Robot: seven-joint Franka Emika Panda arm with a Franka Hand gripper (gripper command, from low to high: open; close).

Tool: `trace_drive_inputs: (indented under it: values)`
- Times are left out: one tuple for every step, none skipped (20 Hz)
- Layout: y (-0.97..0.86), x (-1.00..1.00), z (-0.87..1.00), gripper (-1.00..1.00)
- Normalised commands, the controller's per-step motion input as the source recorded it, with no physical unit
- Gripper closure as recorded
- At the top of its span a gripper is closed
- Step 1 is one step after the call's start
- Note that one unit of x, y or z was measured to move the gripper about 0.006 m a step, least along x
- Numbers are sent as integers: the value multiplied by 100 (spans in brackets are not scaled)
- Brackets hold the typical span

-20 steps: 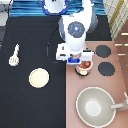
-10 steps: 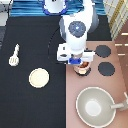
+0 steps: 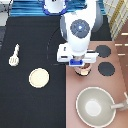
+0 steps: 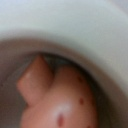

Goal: Take the lid off the pot, put the pot on the plate, and use the tool to push the pot to the front of the table.

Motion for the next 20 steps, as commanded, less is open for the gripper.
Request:
trace_drive_inputs:
  values:
    - [-56,-54,82,100]
    - [-57,-52,80,100]
    - [-64,-44,79,100]
    - [-70,-37,79,100]
    - [-80,-26,80,100]
    - [-83,-23,80,100]
    - [-87,-19,79,100]
    - [-91,-15,77,100]
    - [-97,-10,71,100]
    - [-100,-5,66,100]
    - [-100,-1,63,100]
    - [-100,0,55,100]
    - [-100,0,47,100]
    - [-100,3,40,100]
    - [-100,5,38,100]
    - [-100,6,37,100]
    - [-100,6,36,100]
    - [-100,6,30,100]
    - [-100,6,29,100]
    - [-100,5,12,100]
